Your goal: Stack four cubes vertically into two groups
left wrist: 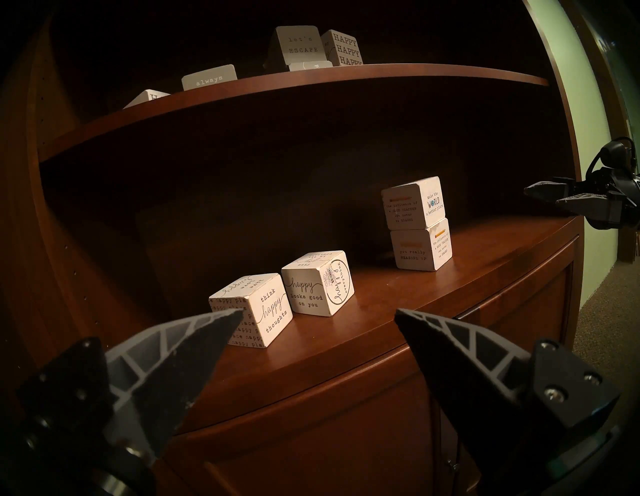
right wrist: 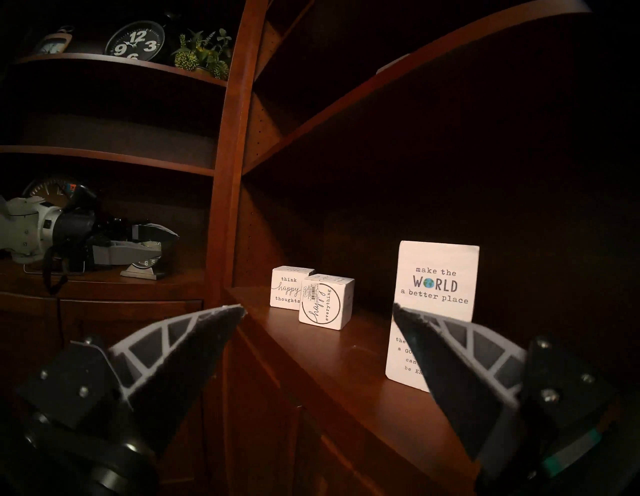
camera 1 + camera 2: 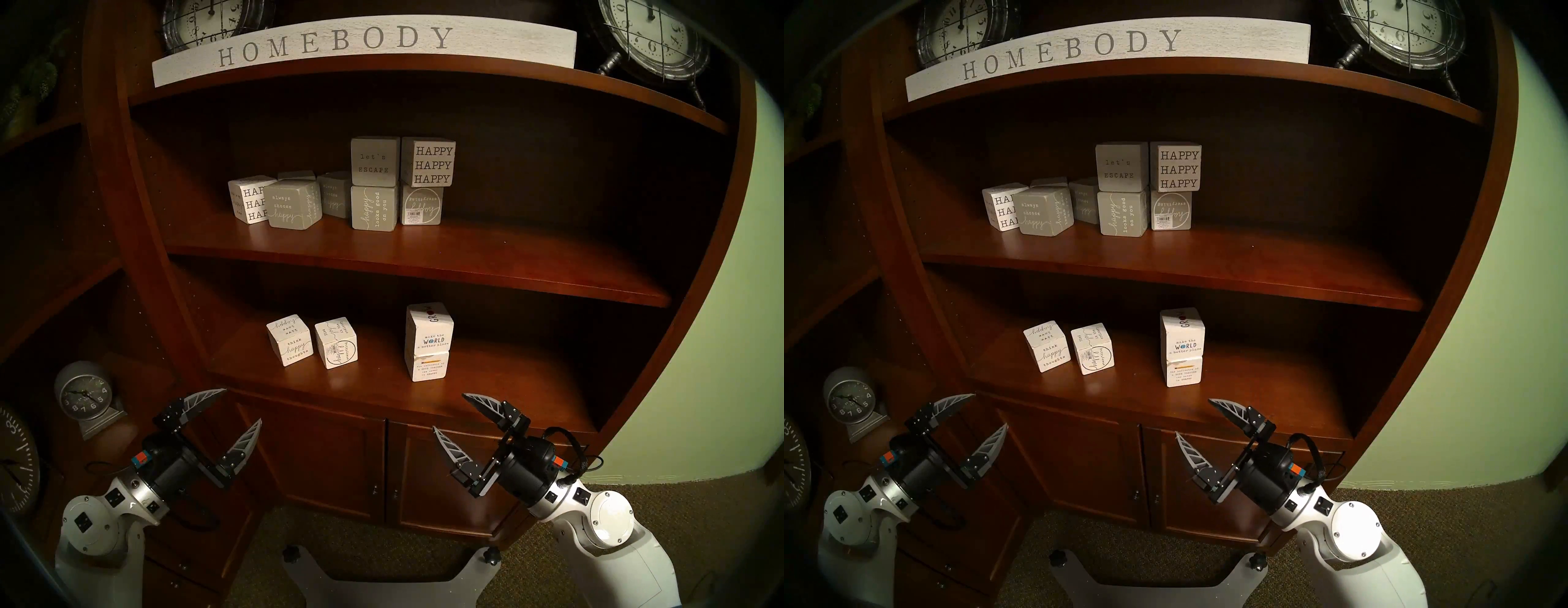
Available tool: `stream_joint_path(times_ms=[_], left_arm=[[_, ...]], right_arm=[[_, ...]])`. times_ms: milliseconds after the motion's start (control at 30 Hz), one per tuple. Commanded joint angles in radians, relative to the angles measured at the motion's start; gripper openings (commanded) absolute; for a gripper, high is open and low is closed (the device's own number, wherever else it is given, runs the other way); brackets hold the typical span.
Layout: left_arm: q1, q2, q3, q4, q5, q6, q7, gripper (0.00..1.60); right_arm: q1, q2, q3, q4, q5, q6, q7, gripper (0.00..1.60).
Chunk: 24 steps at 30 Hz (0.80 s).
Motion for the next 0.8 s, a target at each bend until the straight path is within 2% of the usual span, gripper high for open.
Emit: stream_joint_path(times_ms=[0, 533, 567, 600, 700, 767], left_arm=[[0.0, 0.0, 0.0, -0.017, -0.001, -0.001, -0.001, 1.6], [-0.007, -0.002, 0.006, -0.02, 0.016, 0.009, 0.012, 1.6], [-0.042, -0.007, 0.041, -0.028, 0.063, 0.023, 0.045, 1.6], [-0.042, -0.007, 0.041, -0.028, 0.063, 0.023, 0.045, 1.6], [-0.094, 0.003, 0.12, -0.038, 0.098, 0.04, 0.093, 1.6], [-0.129, -0.005, 0.149, -0.025, 0.119, 0.057, 0.108, 1.6]], right_arm=[[0.022, -0.018, -0.007, -0.02, 0.035, -0.013, 0.008, 1.6], [0.023, -0.025, -0.002, -0.018, 0.038, -0.012, 0.018, 1.6], [0.023, -0.026, -0.001, -0.018, 0.037, -0.012, 0.019, 1.6], [0.023, -0.026, -0.001, -0.018, 0.037, -0.012, 0.019, 1.6], [0.023, -0.027, 0.0, -0.017, 0.036, -0.011, 0.021, 1.6], [0.023, -0.028, 0.0, -0.017, 0.036, -0.011, 0.022, 1.6]])
